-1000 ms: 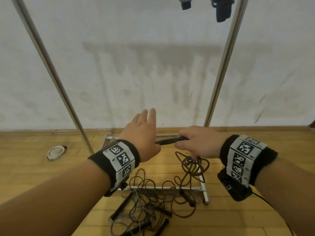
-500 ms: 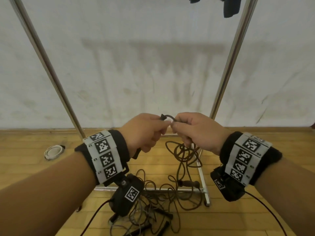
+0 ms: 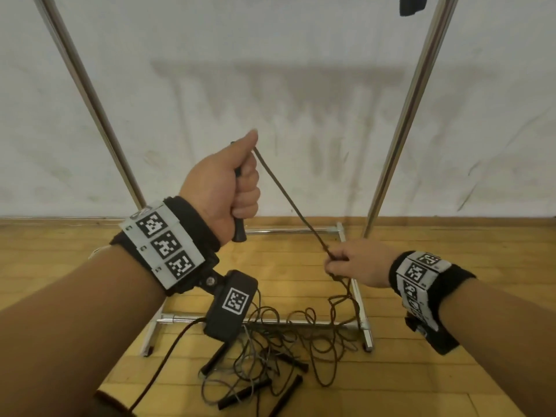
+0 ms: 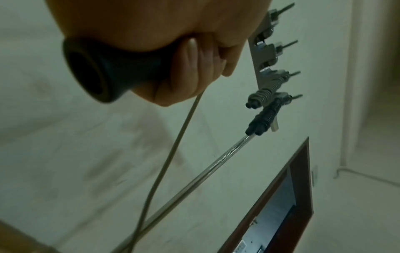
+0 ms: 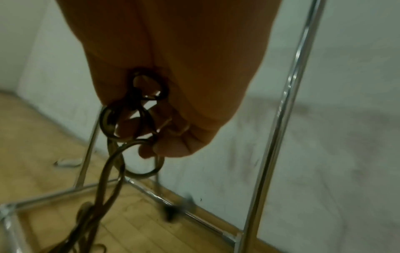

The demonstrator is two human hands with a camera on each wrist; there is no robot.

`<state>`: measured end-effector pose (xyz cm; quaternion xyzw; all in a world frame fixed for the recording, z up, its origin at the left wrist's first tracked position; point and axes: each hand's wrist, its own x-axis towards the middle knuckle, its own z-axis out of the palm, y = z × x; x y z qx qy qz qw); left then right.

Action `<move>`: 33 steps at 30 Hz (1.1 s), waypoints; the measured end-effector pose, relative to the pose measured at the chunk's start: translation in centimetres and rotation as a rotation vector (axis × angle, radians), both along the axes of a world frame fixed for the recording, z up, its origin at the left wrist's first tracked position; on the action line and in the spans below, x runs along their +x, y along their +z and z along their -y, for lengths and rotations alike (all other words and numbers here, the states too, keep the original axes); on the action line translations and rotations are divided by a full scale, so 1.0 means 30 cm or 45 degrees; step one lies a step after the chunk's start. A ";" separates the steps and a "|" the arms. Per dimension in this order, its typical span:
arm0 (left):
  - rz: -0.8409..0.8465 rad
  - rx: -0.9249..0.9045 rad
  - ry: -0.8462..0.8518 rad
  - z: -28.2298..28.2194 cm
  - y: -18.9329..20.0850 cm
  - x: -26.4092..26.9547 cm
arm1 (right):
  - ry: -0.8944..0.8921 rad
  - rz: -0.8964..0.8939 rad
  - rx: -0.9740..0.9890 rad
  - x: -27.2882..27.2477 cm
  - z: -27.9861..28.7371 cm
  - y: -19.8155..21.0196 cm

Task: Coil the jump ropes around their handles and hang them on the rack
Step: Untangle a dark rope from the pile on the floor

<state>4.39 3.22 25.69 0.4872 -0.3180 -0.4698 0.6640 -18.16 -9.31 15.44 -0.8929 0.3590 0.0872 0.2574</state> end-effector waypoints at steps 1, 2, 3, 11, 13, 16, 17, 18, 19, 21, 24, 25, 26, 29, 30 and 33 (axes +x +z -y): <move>0.011 -0.009 0.021 -0.004 -0.003 0.009 | -0.035 0.009 0.014 0.000 0.001 0.003; 0.045 -0.013 0.037 -0.005 -0.009 0.016 | -0.066 0.010 0.024 0.002 -0.001 0.009; 0.104 -0.010 0.043 -0.005 -0.018 0.020 | -0.082 0.001 0.021 0.001 -0.006 0.013; 0.452 0.272 -0.246 -0.006 -0.149 -0.049 | -0.040 0.168 -0.045 0.031 -0.069 0.138; 0.600 0.314 -0.243 -0.002 -0.154 -0.063 | -0.079 0.263 -0.012 0.041 -0.082 0.165; 0.697 0.320 -0.314 -0.006 -0.154 -0.092 | -0.113 0.352 0.193 0.050 -0.105 0.178; 0.683 0.315 -0.349 -0.010 -0.151 -0.102 | -0.105 0.387 0.275 0.055 -0.115 0.178; 0.660 0.308 -0.373 -0.013 -0.145 -0.113 | -0.092 0.427 0.350 0.062 -0.123 0.176; 0.634 0.295 -0.384 -0.014 -0.138 -0.120 | -0.075 0.463 0.406 0.069 -0.134 0.174; 0.561 0.249 -0.388 -0.013 -0.120 -0.127 | -0.047 0.558 0.474 0.087 -0.160 0.168; 0.523 0.184 -0.389 -0.016 -0.099 -0.124 | -0.046 0.712 0.469 0.114 -0.195 0.156; 0.513 0.173 -0.370 -0.019 -0.091 -0.123 | -0.047 0.756 0.476 0.121 -0.203 0.152; 0.466 0.164 -0.335 -0.024 -0.083 -0.119 | -0.054 0.785 0.497 0.129 -0.208 0.146; 0.128 0.051 -0.155 -0.032 -0.039 -0.088 | -0.043 0.623 0.454 0.130 -0.212 0.103; -0.016 -0.024 -0.080 -0.035 -0.018 -0.072 | -0.018 0.521 0.400 0.122 -0.213 0.081; -0.341 -0.275 0.168 -0.047 0.035 -0.008 | -0.007 0.301 0.240 0.086 -0.189 0.031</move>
